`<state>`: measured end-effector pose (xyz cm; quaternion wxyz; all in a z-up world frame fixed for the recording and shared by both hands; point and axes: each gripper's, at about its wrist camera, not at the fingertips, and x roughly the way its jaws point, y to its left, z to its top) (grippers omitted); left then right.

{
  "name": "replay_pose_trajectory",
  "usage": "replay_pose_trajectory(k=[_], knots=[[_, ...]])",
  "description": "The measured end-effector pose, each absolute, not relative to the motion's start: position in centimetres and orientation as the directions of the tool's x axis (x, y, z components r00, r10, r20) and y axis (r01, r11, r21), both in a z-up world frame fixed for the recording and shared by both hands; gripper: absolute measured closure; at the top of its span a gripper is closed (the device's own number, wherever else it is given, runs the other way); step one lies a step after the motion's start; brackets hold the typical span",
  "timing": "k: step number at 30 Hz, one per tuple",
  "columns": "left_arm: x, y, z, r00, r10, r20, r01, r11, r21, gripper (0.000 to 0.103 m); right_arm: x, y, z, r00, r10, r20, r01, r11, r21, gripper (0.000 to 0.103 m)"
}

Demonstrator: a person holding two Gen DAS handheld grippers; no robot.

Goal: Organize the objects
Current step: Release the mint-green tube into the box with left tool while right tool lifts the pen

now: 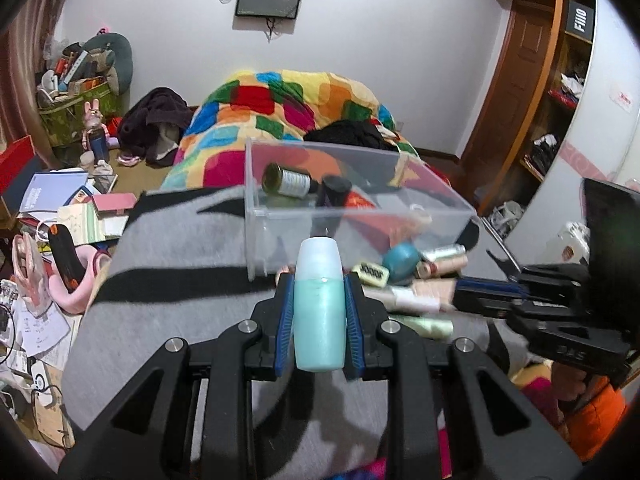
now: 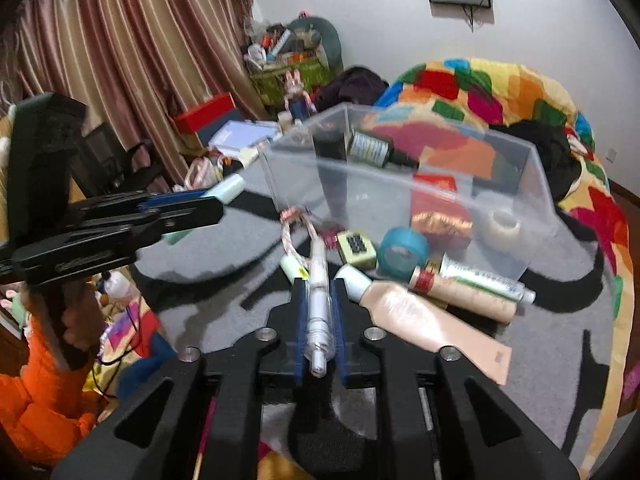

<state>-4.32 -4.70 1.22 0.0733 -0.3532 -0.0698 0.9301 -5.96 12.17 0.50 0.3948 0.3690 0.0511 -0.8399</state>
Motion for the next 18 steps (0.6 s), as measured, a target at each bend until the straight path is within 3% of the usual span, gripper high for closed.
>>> replay_pose_trajectory(k=[6,18], knots=[[-6.6,-5.5,2.3,-0.756,0.155,-0.636,-0.053,-0.983,-0.176,0.078,-5.9,12.9,2.7,-0.453,-0.651,-0.610,0.702,-0.682,0.206,0.098],[-12.9,-6.2,2.6,-0.718,0.091,-0.691,-0.013,-0.993,-0.117,0.078,-5.0,10.7,-1.7,-0.335,-0.603,-0.724,0.762,-0.626,0.169,0.092]])
